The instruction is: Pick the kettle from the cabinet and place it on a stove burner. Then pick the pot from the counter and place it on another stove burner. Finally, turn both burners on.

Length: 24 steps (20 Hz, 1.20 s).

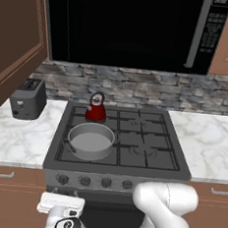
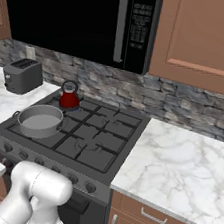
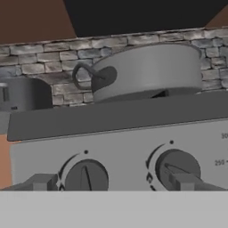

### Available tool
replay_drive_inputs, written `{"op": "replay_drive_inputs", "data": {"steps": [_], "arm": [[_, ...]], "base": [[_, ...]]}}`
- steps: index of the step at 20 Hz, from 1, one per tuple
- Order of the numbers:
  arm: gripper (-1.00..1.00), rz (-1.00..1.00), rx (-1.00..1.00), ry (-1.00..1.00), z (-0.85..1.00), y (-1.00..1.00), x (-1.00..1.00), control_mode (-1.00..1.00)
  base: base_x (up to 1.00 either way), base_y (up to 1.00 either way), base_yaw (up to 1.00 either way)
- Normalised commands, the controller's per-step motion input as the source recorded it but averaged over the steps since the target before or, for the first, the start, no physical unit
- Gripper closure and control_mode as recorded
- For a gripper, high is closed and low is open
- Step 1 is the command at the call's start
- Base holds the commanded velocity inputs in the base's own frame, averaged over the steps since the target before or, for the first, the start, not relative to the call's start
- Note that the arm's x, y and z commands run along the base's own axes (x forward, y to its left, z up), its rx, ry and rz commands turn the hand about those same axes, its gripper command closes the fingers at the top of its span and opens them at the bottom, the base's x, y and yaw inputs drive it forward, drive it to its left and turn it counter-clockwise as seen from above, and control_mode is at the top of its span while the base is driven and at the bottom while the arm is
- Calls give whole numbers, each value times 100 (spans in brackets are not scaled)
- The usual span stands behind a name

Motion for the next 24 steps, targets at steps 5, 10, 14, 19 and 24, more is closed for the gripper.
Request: {"op": "replay_drive_inputs", "data": {"steps": [5,10,14,19,24], "arm": [[-100,0,0,2,0,2,23,-100],[-100,0,0,2,0,11,23,-100],[-100,0,0,1,0,12,18,-100],[-100,0,0,0,0,4,15,-100],[-100,0,0,0,0,0,13,-100]], "base": [[0,0,0],[0,0,0],[0,0,0],[0,0,0],[0,0,0]]}}
